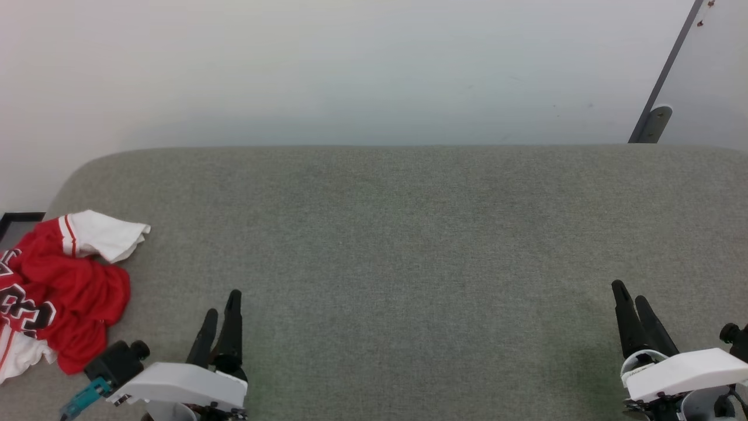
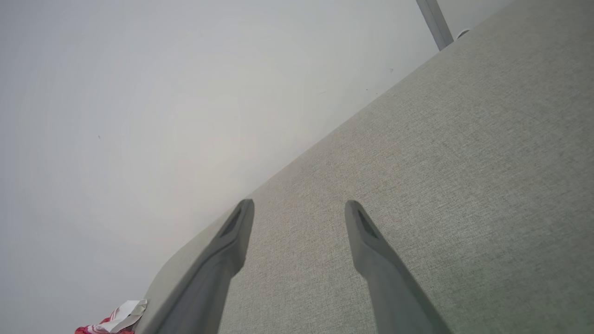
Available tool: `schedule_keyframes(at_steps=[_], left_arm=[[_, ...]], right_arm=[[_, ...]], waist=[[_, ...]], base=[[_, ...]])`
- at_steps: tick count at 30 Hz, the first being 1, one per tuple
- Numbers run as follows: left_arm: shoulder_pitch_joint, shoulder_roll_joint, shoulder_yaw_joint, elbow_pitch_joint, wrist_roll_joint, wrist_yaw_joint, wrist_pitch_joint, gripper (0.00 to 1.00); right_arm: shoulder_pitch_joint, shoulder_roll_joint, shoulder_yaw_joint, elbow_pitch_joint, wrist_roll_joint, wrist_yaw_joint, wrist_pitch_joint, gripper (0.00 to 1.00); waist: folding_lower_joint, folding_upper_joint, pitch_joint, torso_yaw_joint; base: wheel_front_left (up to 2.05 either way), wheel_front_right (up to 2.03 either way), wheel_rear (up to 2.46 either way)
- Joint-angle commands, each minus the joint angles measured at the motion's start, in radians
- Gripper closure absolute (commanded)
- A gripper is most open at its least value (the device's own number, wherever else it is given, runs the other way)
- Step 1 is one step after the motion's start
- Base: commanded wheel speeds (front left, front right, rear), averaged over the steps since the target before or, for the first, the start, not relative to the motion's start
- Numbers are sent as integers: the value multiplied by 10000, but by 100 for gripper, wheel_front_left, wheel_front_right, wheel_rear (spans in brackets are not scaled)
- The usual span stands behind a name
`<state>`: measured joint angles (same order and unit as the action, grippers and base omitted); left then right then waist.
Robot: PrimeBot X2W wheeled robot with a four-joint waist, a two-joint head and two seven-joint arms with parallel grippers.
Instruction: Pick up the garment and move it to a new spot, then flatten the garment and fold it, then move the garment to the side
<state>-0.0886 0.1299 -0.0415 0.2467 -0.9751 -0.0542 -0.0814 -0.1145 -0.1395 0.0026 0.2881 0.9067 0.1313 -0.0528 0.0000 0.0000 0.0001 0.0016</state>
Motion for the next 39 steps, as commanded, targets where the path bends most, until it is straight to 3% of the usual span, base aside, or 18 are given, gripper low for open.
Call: schedule_keyframes(at_steps=[1, 21, 39], left_arm=[[-213, 75, 0, -141, 382, -67, -109, 0], [-291, 49, 159, -265, 3010, -461, -690, 0], [-389, 21, 113, -223, 4739, -703, -1125, 0]], right_arm=[[-258, -12, -36, -138, -387, -4, -74, 0], [-242, -81, -172, -363, -2839, -6, -410, 0], [-165, -74, -272, -589, -4637, -7, -651, 0]], waist=[[0, 0, -1, 0], [0, 0, -4, 9], [0, 0, -19, 8]], base=[[0, 0, 0], [0, 0, 0], [0, 0, 0]])
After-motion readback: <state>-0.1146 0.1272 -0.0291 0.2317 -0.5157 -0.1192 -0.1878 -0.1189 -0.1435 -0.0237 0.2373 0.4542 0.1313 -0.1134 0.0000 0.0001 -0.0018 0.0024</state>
